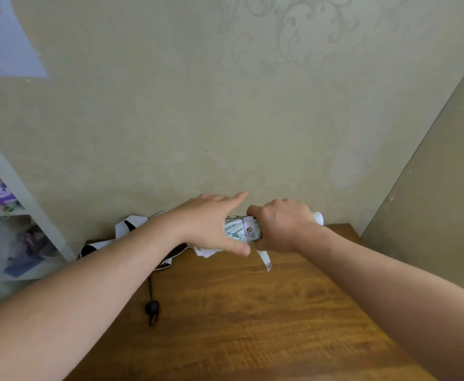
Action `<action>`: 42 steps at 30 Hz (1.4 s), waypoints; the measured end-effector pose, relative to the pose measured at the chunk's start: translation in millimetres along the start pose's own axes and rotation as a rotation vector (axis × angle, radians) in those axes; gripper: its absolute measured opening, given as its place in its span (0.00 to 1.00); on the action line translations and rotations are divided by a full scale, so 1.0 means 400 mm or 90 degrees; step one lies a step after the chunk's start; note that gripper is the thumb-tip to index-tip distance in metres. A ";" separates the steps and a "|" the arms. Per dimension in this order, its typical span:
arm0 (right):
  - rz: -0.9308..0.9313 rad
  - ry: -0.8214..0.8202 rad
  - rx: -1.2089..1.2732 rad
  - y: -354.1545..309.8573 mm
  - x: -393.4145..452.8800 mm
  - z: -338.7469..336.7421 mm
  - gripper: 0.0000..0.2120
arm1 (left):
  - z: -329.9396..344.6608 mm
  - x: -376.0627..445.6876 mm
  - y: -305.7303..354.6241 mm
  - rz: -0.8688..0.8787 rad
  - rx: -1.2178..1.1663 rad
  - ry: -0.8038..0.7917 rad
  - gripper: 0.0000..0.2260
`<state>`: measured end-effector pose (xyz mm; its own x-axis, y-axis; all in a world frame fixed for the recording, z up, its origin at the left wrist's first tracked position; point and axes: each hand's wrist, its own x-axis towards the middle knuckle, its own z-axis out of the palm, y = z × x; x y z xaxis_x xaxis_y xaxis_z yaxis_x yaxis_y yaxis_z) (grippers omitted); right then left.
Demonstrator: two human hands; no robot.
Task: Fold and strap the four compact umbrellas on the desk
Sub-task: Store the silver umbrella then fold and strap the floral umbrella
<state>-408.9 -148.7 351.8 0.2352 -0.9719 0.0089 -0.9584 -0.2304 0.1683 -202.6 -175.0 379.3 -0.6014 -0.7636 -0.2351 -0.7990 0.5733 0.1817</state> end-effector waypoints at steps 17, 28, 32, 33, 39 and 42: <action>0.028 -0.117 0.266 -0.001 0.030 0.029 0.16 | 0.144 0.044 -0.031 -0.035 0.215 0.295 0.13; -0.032 0.131 0.011 -0.004 0.006 0.077 0.25 | 0.112 0.061 -0.021 -0.097 -0.048 0.048 0.12; -0.004 0.104 0.017 0.003 -0.002 0.076 0.16 | 0.102 0.061 -0.016 -0.077 -0.088 0.017 0.12; 0.004 0.092 0.014 0.005 0.000 0.071 0.15 | 0.106 0.059 -0.015 -0.071 -0.068 0.048 0.13; 0.070 -0.055 0.148 0.019 0.013 0.040 0.20 | 0.136 0.068 -0.015 -0.037 0.219 0.293 0.15; 0.046 -0.111 0.184 0.028 0.014 0.041 0.19 | 0.118 0.063 -0.008 -0.043 0.143 0.227 0.10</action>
<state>-421.0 -157.5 337.4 0.1576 -0.9740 -0.1629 -0.9836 -0.1403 -0.1131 -215.3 -182.0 327.7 -0.5401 -0.8340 0.1132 -0.8413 0.5388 -0.0439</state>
